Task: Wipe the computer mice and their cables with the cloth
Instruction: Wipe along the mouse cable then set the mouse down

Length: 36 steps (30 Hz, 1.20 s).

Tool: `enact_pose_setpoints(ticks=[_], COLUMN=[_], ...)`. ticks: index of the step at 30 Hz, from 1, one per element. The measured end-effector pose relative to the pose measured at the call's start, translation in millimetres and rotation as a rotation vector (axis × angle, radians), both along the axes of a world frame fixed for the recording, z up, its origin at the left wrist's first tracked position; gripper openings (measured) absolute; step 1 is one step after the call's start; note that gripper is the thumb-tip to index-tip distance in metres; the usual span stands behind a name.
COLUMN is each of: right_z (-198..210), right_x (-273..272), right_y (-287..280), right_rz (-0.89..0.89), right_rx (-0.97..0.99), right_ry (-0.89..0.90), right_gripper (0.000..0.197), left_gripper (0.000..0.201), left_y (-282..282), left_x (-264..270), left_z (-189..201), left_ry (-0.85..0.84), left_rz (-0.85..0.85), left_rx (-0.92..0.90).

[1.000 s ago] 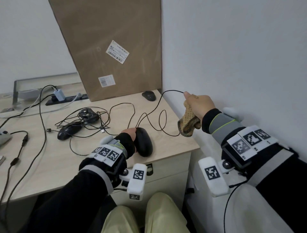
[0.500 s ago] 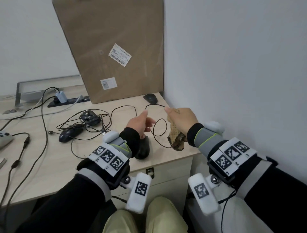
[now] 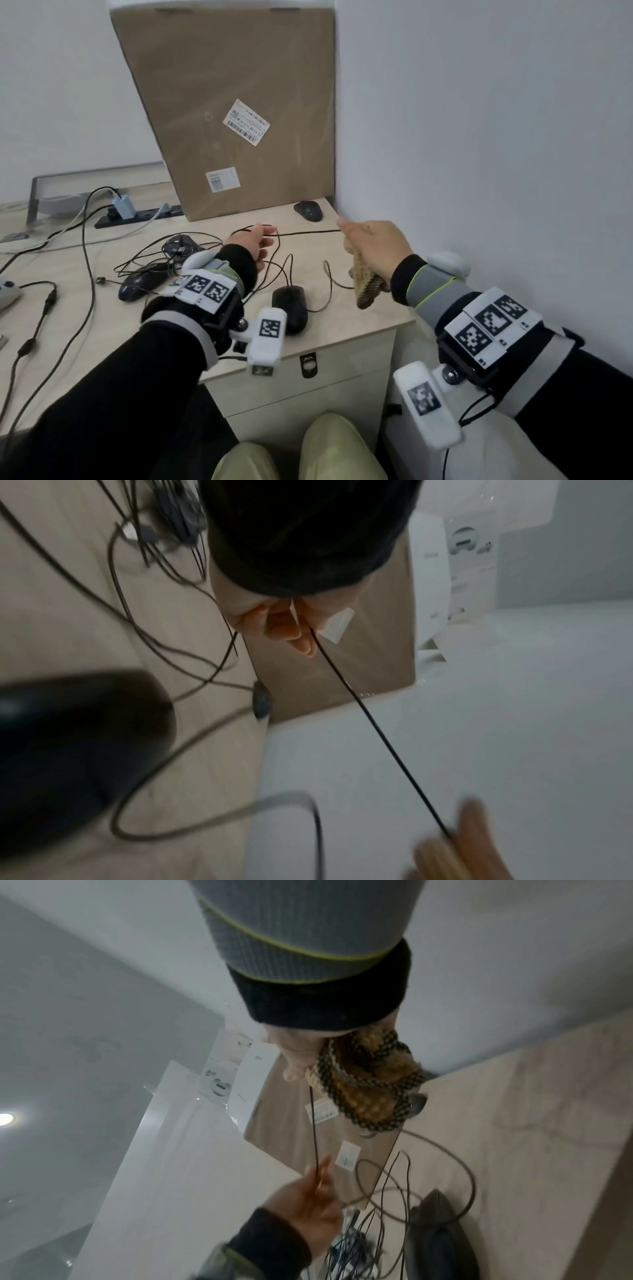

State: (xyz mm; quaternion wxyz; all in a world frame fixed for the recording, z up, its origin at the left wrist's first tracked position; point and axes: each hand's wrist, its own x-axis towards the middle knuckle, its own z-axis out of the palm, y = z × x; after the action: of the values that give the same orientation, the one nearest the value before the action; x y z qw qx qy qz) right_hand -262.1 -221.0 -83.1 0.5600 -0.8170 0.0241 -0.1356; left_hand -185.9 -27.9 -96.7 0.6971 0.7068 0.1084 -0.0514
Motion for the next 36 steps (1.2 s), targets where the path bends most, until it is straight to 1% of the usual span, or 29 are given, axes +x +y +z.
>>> enact_pose_setpoints(ticks=[2,3,5,7,9,11,12,14,15,18,21,24,26,28,29,31,33,34,36], right_z=[2.9,4.9,7.5,6.3,4.1,4.3,4.8,8.0,9.2,7.8,-0.2,-6.2,-11.0,-14.8,-16.2,-16.7,-14.0,-13.1,-12.7], right_x=[4.0,4.8,5.3,6.7,10.5,13.1,14.8,14.8,13.6,12.9,16.5,15.9,14.8,12.6,11.6,10.8,10.8,11.0,12.9], right_y=[-16.0,-22.8,-34.2,-40.1,-38.4,-31.4,-28.0,-16.9,-10.1,10.2,16.9,9.9,4.9,3.6,3.5,-1.2,-12.1,-18.9,-30.8], right_rz=[-0.067,-0.100,-0.156,-0.208,-0.234,-0.229,-0.224,-0.208,-0.196,-0.147,-0.102,-0.085,-0.052,0.000,0.017,0.008,-0.055,-0.083,-0.121], right_rx=[0.037,0.023,-0.004,-0.030,-0.050,-0.070,-0.087,-0.124,-0.159,-0.278,-0.290,-0.293,-0.267,-0.222,-0.200,-0.152,-0.091,-0.071,-0.092], right_ry=[-0.005,-0.018,-0.059,-0.093,-0.090,-0.097,-0.105,-0.132,-0.153,-0.179,-0.120,-0.048,-0.022,0.002,0.013,0.012,-0.002,-0.010,-0.024], right_gripper=[0.051,0.050,0.050,0.047,0.046,0.047,0.048,0.049,0.049,0.052,0.051,0.050,0.050,0.051,0.052,0.052,0.048,0.046,0.045], left_gripper=[0.041,0.041,0.042,0.042,0.042,0.051,0.057,0.065,0.066,0.058,0.048,0.033,0.031,0.033,0.033,0.031,0.033,0.034,0.034], left_y=[23.7,34.4,48.1,47.2,35.6,18.6,8.9,-11.0,-21.6,-50.7,-61.5,-54.6,-46.5,-38.6,-34.8,-21.3,-0.2,11.0,27.1], left_x=[12.9,17.5,21.6,19.2,12.1,0.0,-6.7,-19.5,-25.4,-41.0,-48.1,-49.3,-48.3,-44.5,-41.2,-28.6,-13.9,-8.0,-0.9], left_z=[-3.7,-5.3,-8.6,-8.0,-2.8,6.3,11.7,20.6,23.4,25.7,21.0,13.1,7.5,5.3,5.8,5.1,4.1,2.8,0.4], left_ry=[0.026,0.039,0.050,0.050,0.066,0.118,0.142,0.151,0.138,0.114,0.092,0.079,0.077,0.067,0.067,0.083,0.122,0.135,0.143], left_rz=[0.078,0.110,0.142,0.141,0.125,0.055,-0.004,-0.129,-0.192,-0.355,-0.411,-0.501,-0.544,-0.523,-0.485,-0.334,-0.151,-0.080,0.015], left_rx=[0.004,-0.011,-0.078,-0.149,-0.215,-0.263,-0.258,-0.192,-0.140,0.005,0.009,0.065,0.044,-0.038,-0.087,-0.164,-0.243,-0.265,-0.254])
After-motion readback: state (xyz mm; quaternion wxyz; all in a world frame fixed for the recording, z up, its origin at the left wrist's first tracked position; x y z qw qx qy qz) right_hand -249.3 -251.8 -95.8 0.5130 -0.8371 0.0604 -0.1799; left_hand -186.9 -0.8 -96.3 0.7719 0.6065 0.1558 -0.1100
